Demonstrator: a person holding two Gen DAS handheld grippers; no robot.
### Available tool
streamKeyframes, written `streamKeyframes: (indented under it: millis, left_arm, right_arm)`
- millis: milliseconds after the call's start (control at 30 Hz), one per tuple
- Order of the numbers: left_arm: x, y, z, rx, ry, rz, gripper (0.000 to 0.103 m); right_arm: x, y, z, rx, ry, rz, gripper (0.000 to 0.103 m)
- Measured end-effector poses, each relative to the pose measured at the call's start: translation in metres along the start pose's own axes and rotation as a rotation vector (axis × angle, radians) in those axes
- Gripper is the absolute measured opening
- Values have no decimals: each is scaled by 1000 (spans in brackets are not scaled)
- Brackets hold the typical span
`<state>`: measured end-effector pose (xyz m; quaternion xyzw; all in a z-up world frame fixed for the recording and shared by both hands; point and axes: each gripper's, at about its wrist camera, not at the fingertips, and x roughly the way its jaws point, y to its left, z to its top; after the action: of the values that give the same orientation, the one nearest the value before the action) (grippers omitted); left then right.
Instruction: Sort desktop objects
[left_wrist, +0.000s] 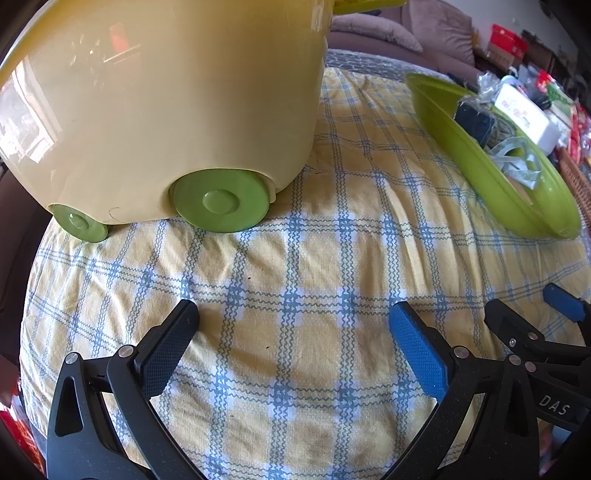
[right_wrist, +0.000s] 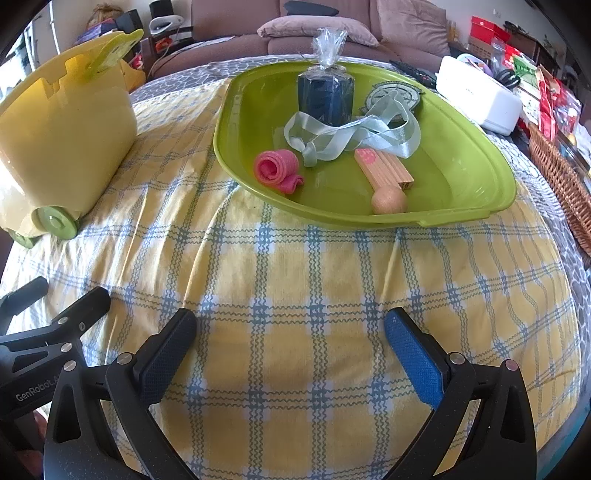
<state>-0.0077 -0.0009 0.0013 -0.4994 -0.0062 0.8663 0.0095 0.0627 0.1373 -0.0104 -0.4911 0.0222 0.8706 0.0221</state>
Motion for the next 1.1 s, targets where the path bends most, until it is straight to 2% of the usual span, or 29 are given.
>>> streamKeyframes:
  millis: [733,1100]
  left_arm:
    - [0,1,-1,-4,3,10,103]
    - [2,0,7,9,74,9,103]
  right_arm:
    - [-1,2,0,-4,36,-15,103]
    - [-1,2,5,-10,75,-17,103]
